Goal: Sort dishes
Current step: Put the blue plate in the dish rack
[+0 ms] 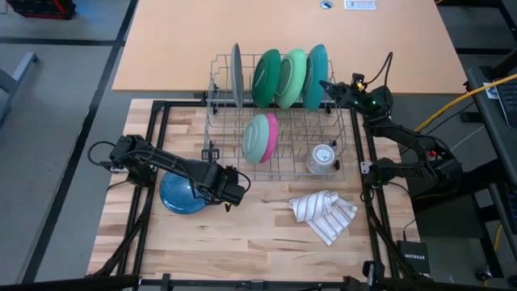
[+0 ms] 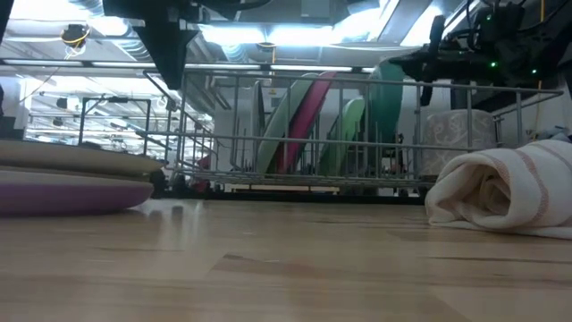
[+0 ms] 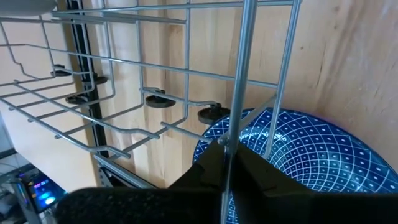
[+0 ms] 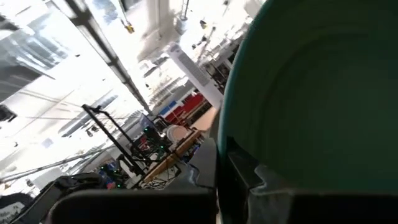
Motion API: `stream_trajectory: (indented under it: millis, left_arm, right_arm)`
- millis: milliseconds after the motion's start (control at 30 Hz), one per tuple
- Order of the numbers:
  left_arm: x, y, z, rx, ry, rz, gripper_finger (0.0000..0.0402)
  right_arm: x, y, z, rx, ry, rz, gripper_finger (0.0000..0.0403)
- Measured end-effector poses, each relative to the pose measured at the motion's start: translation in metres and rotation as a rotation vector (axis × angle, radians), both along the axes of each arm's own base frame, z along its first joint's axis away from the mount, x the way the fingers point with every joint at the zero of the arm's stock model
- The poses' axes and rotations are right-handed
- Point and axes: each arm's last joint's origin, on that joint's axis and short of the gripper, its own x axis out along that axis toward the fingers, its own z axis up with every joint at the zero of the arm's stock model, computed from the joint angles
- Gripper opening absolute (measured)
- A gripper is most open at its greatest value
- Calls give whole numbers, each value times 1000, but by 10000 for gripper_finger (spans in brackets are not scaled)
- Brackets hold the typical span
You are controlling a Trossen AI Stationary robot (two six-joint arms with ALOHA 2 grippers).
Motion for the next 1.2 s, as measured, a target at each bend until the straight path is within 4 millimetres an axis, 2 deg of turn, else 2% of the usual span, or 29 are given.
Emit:
stream_trajectory:
  millis: [167,400,867,1033,1200]
  left_arm:
    - [0,0,0,0,1,-8,4]
    - [1,0,0,-2,-15,6,11]
    - [0,-6,0,6,-25,-7,13]
    - [-1,-8,0,5,-25,-13,4]
    - [0,-8,0,0,-27,-12,13]
  right_arm:
    - [-1,2,7,-61,-36,9,6]
    - [2,-3,16,-27,-28,1,6]
    - [10,-22,-9,44,38,-52,6]
    - [11,-25,-9,26,16,-86,6]
    - [10,-25,-10,34,18,-103,6]
